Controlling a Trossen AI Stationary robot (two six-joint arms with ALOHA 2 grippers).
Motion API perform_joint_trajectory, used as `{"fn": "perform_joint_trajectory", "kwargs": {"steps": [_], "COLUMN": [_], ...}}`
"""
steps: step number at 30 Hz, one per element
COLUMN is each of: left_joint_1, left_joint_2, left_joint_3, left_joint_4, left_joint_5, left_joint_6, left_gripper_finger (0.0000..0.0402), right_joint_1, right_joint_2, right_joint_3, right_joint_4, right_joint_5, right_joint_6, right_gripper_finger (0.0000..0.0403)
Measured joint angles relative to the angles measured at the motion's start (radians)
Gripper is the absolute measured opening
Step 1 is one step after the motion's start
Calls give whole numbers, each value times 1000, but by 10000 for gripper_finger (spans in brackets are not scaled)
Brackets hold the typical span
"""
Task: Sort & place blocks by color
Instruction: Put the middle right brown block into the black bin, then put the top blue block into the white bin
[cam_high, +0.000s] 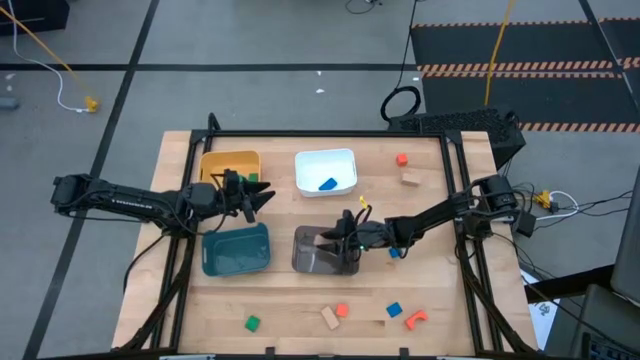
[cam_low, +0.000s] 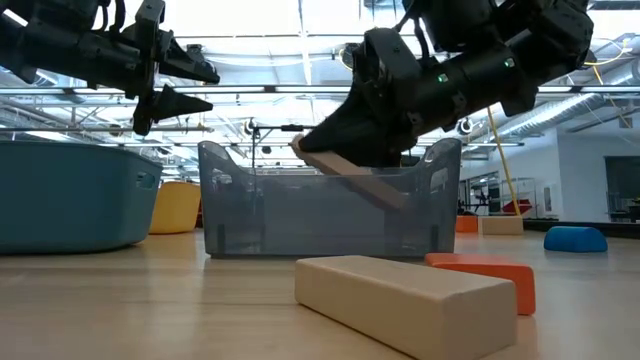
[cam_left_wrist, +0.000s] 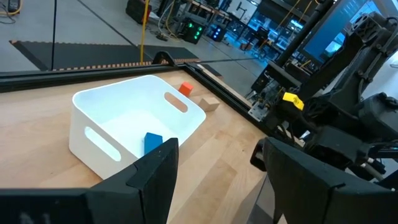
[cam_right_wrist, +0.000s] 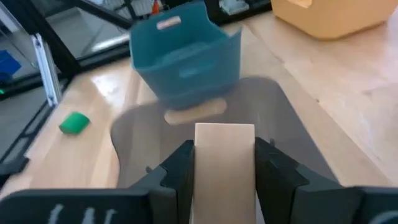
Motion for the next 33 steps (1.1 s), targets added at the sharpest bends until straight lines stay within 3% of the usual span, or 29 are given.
{"fn": "perform_joint_trajectory", "kwargs": {"steps": [7,17,25,33], "left_joint_1": [0,0,0,0], "left_joint_2": [0,0,0,0], "left_joint_3": [0,0,0,0], "left_joint_4": [0,-1,-3,-15], "left_joint_5": [0,0,0,0], "left_joint_6": [0,1,1,0], "left_gripper_finger": [234,234,234,235], "right_joint_1": [0,-5,-5,-2], "right_joint_2": [0,-65,-273,-461], "right_joint_3": [0,0,0,0], "right_joint_4": [-9,-42,-396,-818], "right_joint_5": [1,1,3,3], "right_joint_6": [0,-12,-11,174], "right_gripper_finger": [192,194,193,194]}}
